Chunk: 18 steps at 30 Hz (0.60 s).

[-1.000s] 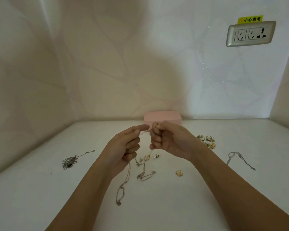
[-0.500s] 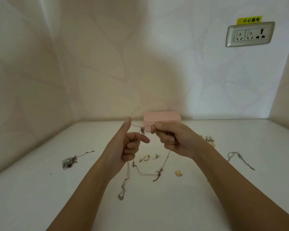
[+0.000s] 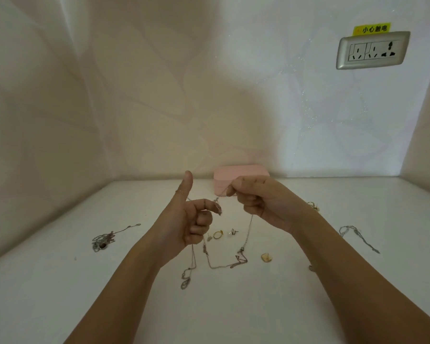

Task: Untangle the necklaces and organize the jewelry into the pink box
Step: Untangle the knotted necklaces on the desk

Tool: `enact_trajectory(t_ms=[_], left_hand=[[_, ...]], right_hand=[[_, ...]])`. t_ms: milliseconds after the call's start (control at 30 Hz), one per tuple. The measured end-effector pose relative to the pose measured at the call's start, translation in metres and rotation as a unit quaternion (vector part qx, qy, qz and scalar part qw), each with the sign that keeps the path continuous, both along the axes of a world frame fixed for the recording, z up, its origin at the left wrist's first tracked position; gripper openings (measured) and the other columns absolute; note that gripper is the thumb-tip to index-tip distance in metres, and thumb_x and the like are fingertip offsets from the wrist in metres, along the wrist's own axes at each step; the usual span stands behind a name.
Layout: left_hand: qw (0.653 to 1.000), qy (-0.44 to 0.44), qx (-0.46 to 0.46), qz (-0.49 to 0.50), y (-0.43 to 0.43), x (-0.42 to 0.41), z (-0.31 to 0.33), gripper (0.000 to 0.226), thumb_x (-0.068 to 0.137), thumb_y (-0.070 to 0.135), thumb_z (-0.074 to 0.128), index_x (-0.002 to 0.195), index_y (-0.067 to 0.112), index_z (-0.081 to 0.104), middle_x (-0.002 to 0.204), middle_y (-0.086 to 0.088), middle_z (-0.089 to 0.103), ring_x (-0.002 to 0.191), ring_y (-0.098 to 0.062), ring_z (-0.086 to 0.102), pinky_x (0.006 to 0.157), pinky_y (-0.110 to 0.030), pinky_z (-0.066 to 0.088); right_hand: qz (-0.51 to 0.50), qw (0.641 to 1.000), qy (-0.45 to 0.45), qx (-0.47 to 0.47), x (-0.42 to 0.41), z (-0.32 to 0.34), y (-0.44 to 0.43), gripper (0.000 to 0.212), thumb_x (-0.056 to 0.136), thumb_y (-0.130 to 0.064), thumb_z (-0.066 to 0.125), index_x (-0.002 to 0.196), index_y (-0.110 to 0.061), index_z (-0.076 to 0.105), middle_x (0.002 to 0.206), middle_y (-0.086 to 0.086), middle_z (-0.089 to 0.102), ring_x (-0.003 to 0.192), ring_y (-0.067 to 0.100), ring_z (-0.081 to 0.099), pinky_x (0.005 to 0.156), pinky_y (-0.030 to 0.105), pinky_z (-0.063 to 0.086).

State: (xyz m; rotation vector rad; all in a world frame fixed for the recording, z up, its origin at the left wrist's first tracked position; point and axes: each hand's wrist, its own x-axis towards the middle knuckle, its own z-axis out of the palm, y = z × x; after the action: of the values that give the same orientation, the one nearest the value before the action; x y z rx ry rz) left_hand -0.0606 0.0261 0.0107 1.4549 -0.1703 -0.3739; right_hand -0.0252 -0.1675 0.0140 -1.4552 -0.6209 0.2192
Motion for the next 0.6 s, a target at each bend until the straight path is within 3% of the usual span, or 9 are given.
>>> enact_trajectory(t_ms=[100,300,400,467,533,600], left_hand=[[0.999,0.002,0.008,0.035,0.003,0.000,0.002,0.079,0.058,0.083,0.042,0.087,0.012,0.060,0.060,0.003,0.026,0.052,-0.010,0.013,0.045,-0.021,0.008],[0.990,-0.027,0.022,0.136,0.012,0.001,0.006,0.078,0.057,0.079,0.046,0.093,0.011,0.062,0.078,0.000,0.060,0.046,-0.008,0.024,0.038,-0.017,0.016],[0.977,-0.065,0.042,0.199,0.016,0.001,0.006,0.063,0.056,0.074,0.056,0.080,0.015,0.055,0.079,0.002,0.053,0.050,-0.009,0.024,0.039,-0.017,0.022],[0.970,-0.097,0.067,0.213,0.020,0.000,0.006,0.050,0.068,0.066,0.057,0.067,0.017,0.045,0.069,0.003,0.047,0.051,-0.011,0.022,0.044,-0.020,0.021],[0.974,-0.111,0.051,0.193,0.023,-0.001,0.007,0.052,0.080,0.061,0.050,0.056,0.016,0.042,0.058,0.001,0.042,0.048,-0.011,0.020,0.044,-0.020,0.019],[0.982,-0.104,0.005,0.158,0.025,-0.002,0.010,0.064,0.080,0.066,0.041,0.049,0.012,0.054,0.051,-0.001,0.041,0.044,-0.010,0.020,0.042,-0.020,0.016]], right_hand=[[-0.040,0.998,-0.033,-0.025,-0.001,0.001,-0.001,0.021,0.082,-0.031,0.059,0.078,-0.015,0.072,0.059,-0.003,0.021,0.052,0.008,0.019,0.045,0.014,0.023],[-0.063,0.997,-0.024,0.031,0.001,0.002,-0.006,0.021,0.084,-0.025,0.058,0.077,-0.013,0.072,0.058,-0.003,0.027,0.053,0.009,0.018,0.048,0.020,0.016],[-0.067,0.997,-0.013,0.033,0.002,0.002,-0.007,0.025,0.093,-0.016,0.052,0.076,-0.009,0.069,0.059,0.000,0.034,0.050,0.007,0.022,0.047,0.019,0.019],[-0.070,0.997,-0.010,0.022,0.003,0.002,-0.006,0.027,0.095,-0.014,0.050,0.076,-0.008,0.068,0.058,-0.001,0.035,0.048,0.007,0.021,0.045,0.018,0.017],[-0.069,0.998,-0.008,0.012,0.003,0.002,-0.007,0.026,0.095,-0.015,0.050,0.077,-0.008,0.068,0.057,0.000,0.032,0.048,0.008,0.020,0.044,0.018,0.017],[-0.068,0.998,-0.002,0.019,0.003,0.002,-0.008,0.026,0.096,-0.016,0.049,0.081,-0.009,0.068,0.055,-0.001,0.028,0.048,0.009,0.018,0.042,0.018,0.017]])
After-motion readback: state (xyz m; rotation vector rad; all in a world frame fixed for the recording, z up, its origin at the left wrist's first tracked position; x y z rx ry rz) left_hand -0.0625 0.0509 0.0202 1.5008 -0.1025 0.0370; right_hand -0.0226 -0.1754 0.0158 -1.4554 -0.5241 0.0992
